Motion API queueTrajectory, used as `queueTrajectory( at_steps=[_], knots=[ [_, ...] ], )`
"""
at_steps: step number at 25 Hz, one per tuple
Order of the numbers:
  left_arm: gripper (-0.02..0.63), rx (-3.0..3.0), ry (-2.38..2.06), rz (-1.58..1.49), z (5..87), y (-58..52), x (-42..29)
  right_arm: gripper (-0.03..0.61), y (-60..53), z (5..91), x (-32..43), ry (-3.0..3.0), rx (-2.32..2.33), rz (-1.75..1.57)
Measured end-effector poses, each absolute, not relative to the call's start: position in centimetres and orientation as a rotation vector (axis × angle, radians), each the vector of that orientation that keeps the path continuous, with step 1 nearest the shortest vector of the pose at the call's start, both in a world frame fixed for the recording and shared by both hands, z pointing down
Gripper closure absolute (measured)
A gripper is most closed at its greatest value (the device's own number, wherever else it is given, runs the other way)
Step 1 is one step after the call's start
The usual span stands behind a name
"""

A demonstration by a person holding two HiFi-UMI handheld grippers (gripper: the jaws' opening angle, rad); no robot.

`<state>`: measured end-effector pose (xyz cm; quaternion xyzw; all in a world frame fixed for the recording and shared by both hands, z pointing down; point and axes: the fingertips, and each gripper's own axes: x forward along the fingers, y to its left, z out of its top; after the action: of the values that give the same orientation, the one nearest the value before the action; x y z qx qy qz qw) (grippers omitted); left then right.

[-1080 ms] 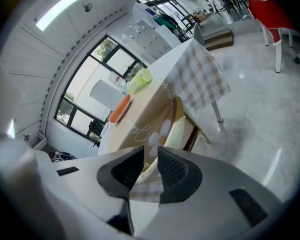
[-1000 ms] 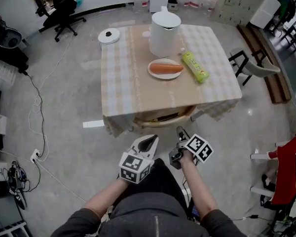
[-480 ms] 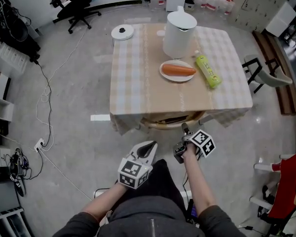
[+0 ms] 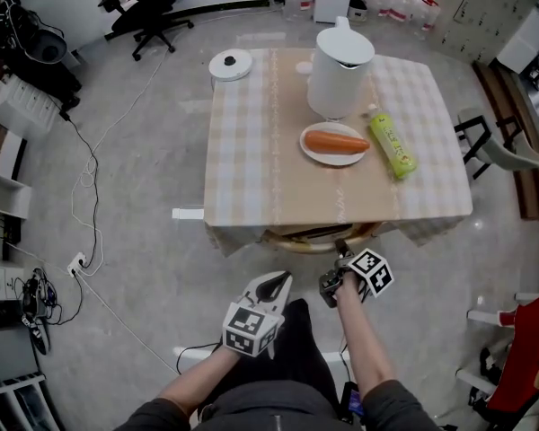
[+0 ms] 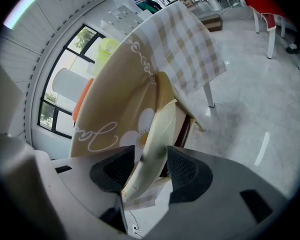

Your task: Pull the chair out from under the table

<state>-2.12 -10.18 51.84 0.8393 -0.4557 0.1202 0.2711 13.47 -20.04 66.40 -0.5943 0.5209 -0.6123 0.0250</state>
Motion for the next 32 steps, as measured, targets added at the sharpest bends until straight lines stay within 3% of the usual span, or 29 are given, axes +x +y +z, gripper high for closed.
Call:
queueTrajectory(
  at_steps=[32],
  knots=[
    [0.604, 2.136, -1.31, 0.332, 53.4, -10.4, -7.1, 0.39, -23.4, 72.7, 12.2, 1.259, -1.869, -2.007]
  ],
)
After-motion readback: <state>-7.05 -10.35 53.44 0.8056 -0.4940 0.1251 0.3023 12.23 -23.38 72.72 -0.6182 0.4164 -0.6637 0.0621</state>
